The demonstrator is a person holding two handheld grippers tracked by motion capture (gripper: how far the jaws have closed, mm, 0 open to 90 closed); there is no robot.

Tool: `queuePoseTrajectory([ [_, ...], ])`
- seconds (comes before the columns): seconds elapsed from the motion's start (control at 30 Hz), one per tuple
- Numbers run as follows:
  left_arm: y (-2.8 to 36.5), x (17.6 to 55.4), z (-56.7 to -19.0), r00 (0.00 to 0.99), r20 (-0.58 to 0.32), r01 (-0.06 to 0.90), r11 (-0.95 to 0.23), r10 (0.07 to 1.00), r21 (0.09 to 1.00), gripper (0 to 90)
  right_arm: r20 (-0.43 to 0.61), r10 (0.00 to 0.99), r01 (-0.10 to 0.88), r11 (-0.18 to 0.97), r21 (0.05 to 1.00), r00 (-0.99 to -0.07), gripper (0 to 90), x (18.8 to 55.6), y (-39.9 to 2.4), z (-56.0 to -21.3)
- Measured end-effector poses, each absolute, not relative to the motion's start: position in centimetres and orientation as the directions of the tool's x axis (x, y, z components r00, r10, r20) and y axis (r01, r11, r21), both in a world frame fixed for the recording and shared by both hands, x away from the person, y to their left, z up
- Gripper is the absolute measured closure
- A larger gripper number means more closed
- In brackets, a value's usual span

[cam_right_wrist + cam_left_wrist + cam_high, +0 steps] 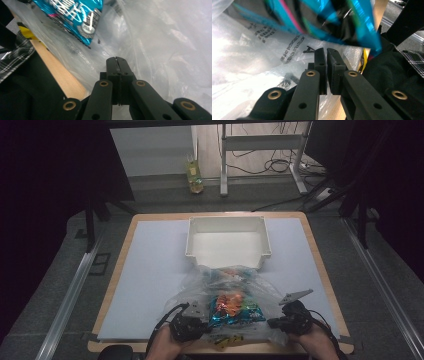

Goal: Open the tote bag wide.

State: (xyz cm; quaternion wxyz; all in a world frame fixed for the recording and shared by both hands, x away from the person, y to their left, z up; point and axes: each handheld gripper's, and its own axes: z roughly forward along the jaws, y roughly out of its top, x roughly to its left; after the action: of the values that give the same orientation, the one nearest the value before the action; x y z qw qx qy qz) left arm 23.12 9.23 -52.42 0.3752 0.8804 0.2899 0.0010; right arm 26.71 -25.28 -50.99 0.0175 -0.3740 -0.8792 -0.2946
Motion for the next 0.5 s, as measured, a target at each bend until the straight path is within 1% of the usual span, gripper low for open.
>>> queuePoseTrajectory([
  [0.07,9.6,23.4,-52.6,0.820,-0.203,0.521,-0.551,0.535,0.652,87.1,0.255,0.648,0.669,0.540,0.512,-0.718,89.3,27.0,-25.3,-51.2],
  [0.1,9.9,23.7,-52.7,0.813,-0.188,0.524,-0.554,0.551,0.647,87.5,0.245,0.650,0.664,0.540,0.517,-0.720,89.3,27.2,-25.3,-51.2],
  [0.2,11.1,24.5,-52.7,0.779,-0.184,0.557,-0.528,0.599,0.641,88.2,0.217,0.662,0.657,0.541,0.525,-0.718,89.3,27.9,-25.3,-51.1],
  [0.37,13.3,26.2,-52.9,0.722,-0.118,0.587,-0.513,0.682,0.627,88.9,0.173,0.675,0.640,0.541,0.545,-0.717,89.3,29.5,-25.5,-51.0],
  [0.43,14.2,26.9,-53.0,0.688,-0.061,0.595,-0.514,0.723,0.619,88.9,0.146,0.693,0.639,0.533,0.555,-0.706,89.3,30.2,-25.8,-51.0],
  [0.5,15.2,27.9,-53.1,0.661,-0.054,0.610,-0.493,0.749,0.621,88.9,0.146,0.698,0.641,0.526,0.559,-0.701,89.3,30.5,-26.0,-51.0],
])
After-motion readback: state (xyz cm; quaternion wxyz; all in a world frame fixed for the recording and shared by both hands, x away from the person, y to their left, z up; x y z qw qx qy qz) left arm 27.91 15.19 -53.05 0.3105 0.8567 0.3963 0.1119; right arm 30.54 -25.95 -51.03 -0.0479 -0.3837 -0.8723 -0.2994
